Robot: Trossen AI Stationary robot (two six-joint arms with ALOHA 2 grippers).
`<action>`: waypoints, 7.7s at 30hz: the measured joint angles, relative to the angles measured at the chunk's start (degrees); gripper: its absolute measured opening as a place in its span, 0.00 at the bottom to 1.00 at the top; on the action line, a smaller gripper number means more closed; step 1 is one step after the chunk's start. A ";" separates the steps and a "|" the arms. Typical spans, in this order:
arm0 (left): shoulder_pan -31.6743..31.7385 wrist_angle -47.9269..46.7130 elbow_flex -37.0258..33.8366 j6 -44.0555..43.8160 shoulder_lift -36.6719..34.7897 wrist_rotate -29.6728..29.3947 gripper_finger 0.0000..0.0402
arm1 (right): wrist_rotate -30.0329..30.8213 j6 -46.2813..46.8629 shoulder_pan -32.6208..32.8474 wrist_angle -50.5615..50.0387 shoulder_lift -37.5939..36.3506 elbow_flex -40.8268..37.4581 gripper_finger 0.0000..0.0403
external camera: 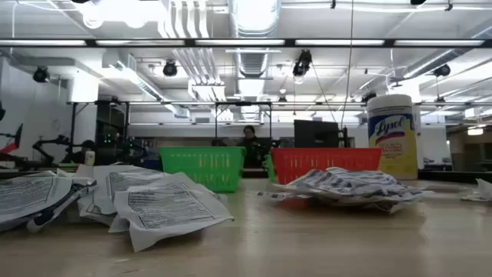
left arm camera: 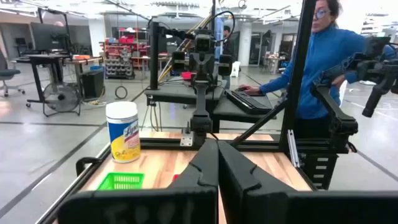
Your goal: Pick & Place First Aid Supplies
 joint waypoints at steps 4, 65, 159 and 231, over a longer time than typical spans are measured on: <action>-0.01 0.00 -0.01 0.00 0.01 -0.02 0.00 | 0.00 0.00 0.00 -0.01 0.02 0.01 0.07; 0.00 -0.02 0.00 0.00 0.00 -0.02 0.00 | 0.02 0.00 -0.01 0.76 0.02 0.02 0.07; -0.13 26.84 -24.54 -24.52 -3.89 -1.79 0.00 | -4.56 12.73 2.37 -3.94 13.02 0.02 0.07; -7.82 -16.90 7.41 -53.09 53.27 19.12 0.00 | -2.38 13.55 2.34 -4.31 12.04 0.02 0.07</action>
